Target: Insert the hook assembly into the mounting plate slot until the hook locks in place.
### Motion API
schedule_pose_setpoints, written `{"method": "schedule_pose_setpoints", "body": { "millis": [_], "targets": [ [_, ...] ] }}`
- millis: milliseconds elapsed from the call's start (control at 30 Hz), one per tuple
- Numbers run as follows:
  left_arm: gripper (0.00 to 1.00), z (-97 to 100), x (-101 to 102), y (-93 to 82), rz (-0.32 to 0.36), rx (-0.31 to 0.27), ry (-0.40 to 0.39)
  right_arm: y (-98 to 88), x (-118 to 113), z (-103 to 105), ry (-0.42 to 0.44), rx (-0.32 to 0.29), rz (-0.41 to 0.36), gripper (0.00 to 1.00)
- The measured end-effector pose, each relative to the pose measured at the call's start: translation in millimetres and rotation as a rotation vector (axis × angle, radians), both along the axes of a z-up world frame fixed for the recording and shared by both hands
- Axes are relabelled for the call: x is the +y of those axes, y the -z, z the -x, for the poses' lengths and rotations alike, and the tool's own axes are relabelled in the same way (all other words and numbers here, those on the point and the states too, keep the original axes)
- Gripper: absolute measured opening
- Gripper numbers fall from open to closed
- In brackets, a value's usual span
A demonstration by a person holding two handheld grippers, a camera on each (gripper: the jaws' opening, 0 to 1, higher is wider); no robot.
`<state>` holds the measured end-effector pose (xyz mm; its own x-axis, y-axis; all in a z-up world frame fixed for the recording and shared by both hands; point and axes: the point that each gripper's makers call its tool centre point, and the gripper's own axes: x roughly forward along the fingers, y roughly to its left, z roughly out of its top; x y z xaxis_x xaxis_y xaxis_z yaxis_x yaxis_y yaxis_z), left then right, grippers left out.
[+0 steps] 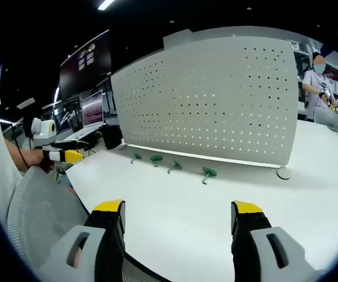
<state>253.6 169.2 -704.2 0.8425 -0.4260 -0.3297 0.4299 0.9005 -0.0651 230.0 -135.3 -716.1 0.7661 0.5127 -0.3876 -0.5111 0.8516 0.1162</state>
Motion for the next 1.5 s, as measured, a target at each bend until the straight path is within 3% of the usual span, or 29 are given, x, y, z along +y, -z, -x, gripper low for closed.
{"method": "schedule_pose_setpoints", "body": {
  "millis": [1133, 1500],
  "targets": [
    [0.9, 0.2, -2, -4.0, 0.007, -0.011, 0.008, -5.9, 2, -1, -0.004, -0.009, -0.006, 0.71],
    [0.89, 0.1, -6, -8.9, -0.002, -0.023, 0.021, -13.9, 2, -4, -0.013, -0.052, 0.015, 0.72]
  ]
}}
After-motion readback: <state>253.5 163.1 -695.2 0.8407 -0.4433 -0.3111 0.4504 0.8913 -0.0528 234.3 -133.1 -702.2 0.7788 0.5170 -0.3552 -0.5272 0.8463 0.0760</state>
